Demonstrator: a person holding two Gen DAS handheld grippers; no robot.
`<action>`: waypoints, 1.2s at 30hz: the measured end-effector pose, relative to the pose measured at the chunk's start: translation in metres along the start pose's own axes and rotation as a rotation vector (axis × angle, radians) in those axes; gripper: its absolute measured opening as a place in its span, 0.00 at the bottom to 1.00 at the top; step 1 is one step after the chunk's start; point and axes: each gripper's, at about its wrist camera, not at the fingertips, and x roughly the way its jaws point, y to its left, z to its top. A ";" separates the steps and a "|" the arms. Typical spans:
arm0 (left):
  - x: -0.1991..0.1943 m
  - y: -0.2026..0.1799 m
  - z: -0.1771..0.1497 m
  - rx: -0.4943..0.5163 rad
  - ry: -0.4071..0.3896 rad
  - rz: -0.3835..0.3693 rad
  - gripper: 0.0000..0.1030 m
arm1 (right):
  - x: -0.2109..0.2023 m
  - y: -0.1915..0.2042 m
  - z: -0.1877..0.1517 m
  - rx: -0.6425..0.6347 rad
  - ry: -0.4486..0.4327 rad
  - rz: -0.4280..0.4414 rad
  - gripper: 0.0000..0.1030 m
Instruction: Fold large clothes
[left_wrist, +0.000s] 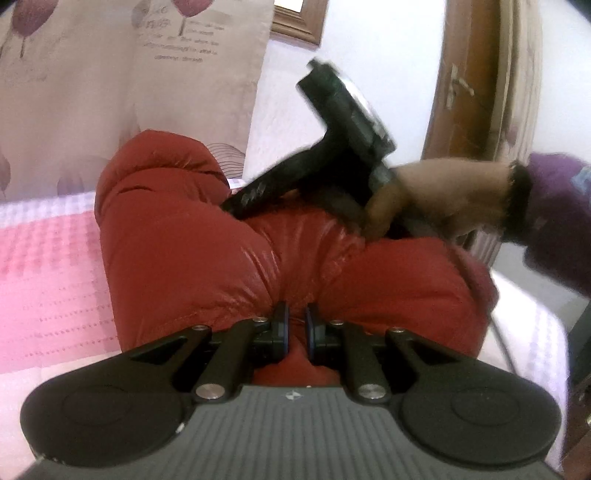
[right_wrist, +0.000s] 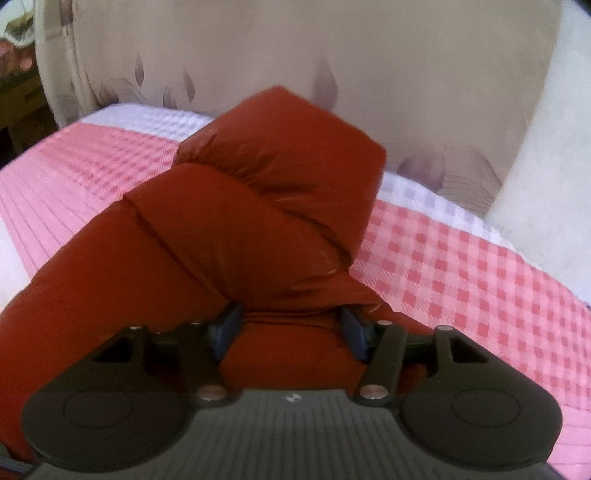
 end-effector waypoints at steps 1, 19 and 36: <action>0.000 -0.002 0.001 0.008 0.004 0.004 0.18 | -0.008 -0.005 -0.001 0.035 -0.018 0.014 0.59; -0.002 -0.004 -0.001 0.018 -0.009 0.000 0.18 | -0.146 0.023 -0.171 0.025 -0.215 -0.205 0.33; -0.064 0.002 0.018 -0.130 -0.221 -0.018 1.00 | -0.181 -0.049 -0.205 0.618 -0.420 0.139 1.00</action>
